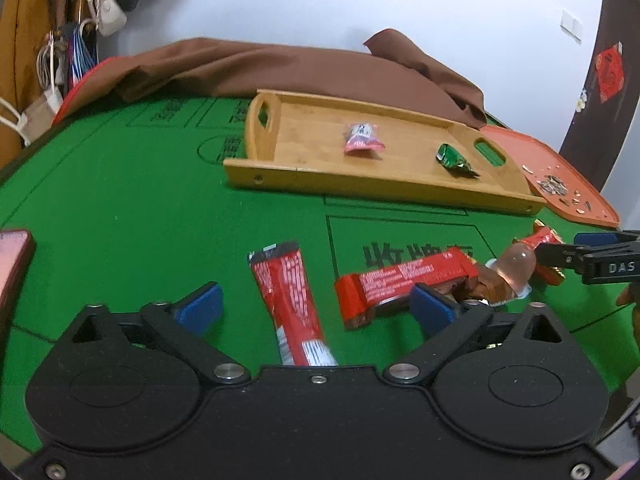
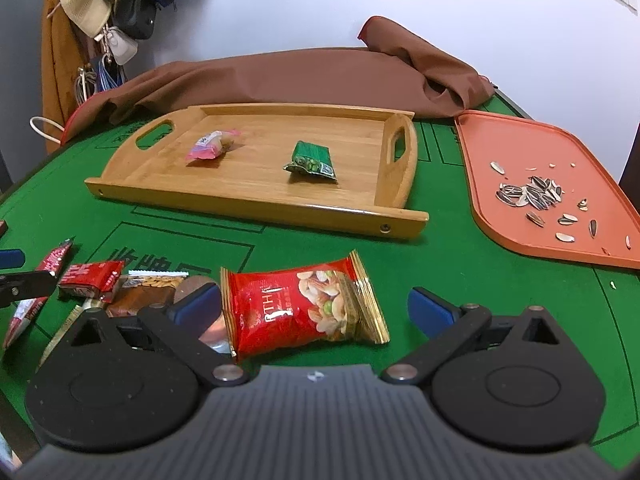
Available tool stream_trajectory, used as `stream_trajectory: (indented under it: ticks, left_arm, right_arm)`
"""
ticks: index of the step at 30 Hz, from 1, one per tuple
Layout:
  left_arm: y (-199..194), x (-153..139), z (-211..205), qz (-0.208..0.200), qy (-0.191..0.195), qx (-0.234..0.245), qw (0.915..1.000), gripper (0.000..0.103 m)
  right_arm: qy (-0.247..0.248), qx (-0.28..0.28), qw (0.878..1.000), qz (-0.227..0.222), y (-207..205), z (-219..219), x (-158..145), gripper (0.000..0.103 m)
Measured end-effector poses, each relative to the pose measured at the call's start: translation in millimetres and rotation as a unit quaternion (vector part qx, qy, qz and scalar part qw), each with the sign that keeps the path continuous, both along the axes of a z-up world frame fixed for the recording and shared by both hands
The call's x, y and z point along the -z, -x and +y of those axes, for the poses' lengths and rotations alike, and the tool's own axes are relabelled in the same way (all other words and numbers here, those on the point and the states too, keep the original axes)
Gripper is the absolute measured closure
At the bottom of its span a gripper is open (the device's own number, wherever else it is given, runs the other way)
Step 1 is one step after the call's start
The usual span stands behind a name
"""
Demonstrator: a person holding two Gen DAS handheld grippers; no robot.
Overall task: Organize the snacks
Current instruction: 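Grasp the red nut bag with the right tool while the left tool grasps a red stick packet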
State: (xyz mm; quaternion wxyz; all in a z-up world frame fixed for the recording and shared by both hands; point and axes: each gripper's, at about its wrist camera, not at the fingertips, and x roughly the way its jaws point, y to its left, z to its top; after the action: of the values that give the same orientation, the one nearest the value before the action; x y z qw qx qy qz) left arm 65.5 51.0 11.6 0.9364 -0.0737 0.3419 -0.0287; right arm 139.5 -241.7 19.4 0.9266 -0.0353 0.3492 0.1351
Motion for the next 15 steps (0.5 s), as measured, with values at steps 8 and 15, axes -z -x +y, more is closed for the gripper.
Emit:
stream_trajectory:
  ticks: [8, 15]
  left_arm:
    - [-0.3, 3.8, 3.5, 0.018, 0.017, 0.0, 0.9997, 0.035]
    - [3.1, 3.5, 2.6, 0.019, 0.006, -0.007, 0.9998, 0.048]
  right_arm:
    - [0.002, -0.001, 1.0, 0.016, -4.6, 3.6, 8.9, 0.0]
    - [0.028, 0.001, 0.999, 0.02, -6.7, 11.0, 15.5, 0.0]
